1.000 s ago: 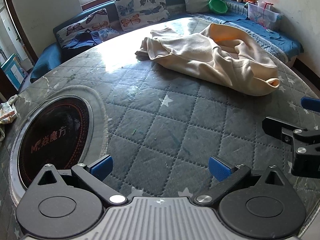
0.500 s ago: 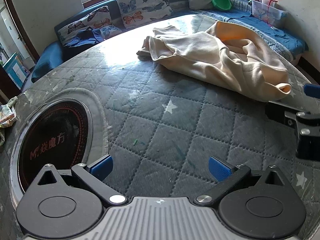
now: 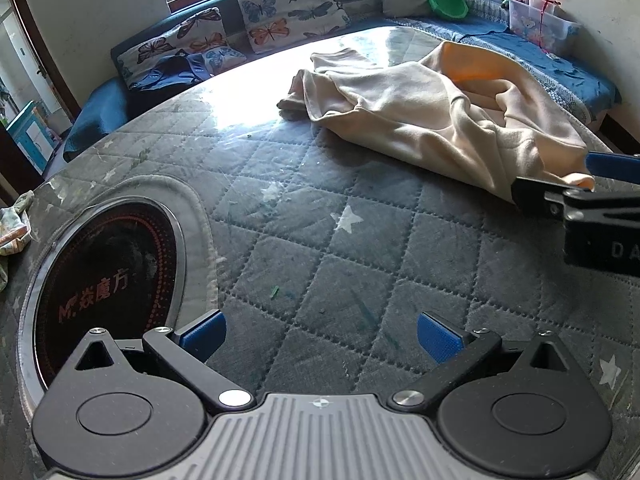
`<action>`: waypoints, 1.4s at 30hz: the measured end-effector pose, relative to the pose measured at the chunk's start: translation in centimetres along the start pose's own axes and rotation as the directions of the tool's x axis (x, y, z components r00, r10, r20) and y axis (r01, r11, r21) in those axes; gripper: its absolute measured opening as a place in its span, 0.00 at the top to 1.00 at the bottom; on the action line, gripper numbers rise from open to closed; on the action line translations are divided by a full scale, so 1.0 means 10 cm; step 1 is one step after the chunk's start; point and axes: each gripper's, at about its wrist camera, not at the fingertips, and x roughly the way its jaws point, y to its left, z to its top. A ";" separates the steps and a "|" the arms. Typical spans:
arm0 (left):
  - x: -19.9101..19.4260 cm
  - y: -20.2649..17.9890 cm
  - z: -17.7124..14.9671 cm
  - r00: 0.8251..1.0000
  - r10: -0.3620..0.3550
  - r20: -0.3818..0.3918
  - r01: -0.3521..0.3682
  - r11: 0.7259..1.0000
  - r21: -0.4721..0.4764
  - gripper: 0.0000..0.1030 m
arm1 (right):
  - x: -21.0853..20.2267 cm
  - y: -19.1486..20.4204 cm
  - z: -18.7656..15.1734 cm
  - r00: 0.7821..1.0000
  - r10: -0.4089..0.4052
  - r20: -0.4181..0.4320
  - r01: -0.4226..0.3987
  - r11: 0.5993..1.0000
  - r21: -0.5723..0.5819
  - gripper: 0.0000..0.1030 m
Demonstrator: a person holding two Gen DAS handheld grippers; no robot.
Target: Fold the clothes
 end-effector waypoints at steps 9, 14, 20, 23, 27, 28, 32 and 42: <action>0.04 0.05 0.02 1.000 -0.003 0.000 0.003 1.000 -0.012 0.00 | 0.20 0.00 0.07 1.000 0.016 -0.025 -0.016 1.000 0.004 0.33; 0.04 0.12 0.03 1.000 0.000 0.004 0.000 1.000 -0.029 0.00 | 0.31 -0.02 0.09 0.999 0.015 -0.036 -0.015 1.000 0.011 0.44; 0.03 0.18 0.02 1.000 0.004 0.004 -0.004 0.999 -0.046 0.00 | 0.35 -0.03 0.09 0.998 0.050 -0.041 -0.049 0.998 0.026 0.70; 0.00 0.23 0.02 1.000 0.003 0.013 -0.002 0.998 -0.060 0.00 | 0.34 0.00 0.08 0.996 0.073 -0.043 -0.072 0.997 0.028 0.81; -0.11 0.31 0.04 0.999 0.000 0.041 0.004 0.996 -0.090 0.00 | 0.27 0.06 0.06 0.993 0.113 -0.041 -0.112 0.994 0.017 0.91; -0.14 0.34 0.05 0.999 0.001 0.051 0.004 0.995 -0.099 0.00 | 0.24 0.09 0.05 0.991 0.124 -0.041 -0.124 0.992 0.012 0.92; -0.27 0.42 0.08 0.996 -0.004 0.089 0.016 0.991 -0.130 0.00 | 0.11 0.28 -0.03 0.986 0.162 -0.037 -0.164 0.985 -0.049 0.94; -0.50 0.37 0.10 0.984 -0.073 0.165 0.092 0.990 -0.110 0.00 | -0.09 0.68 -0.23 0.959 0.273 -0.074 -0.281 0.949 -0.141 0.94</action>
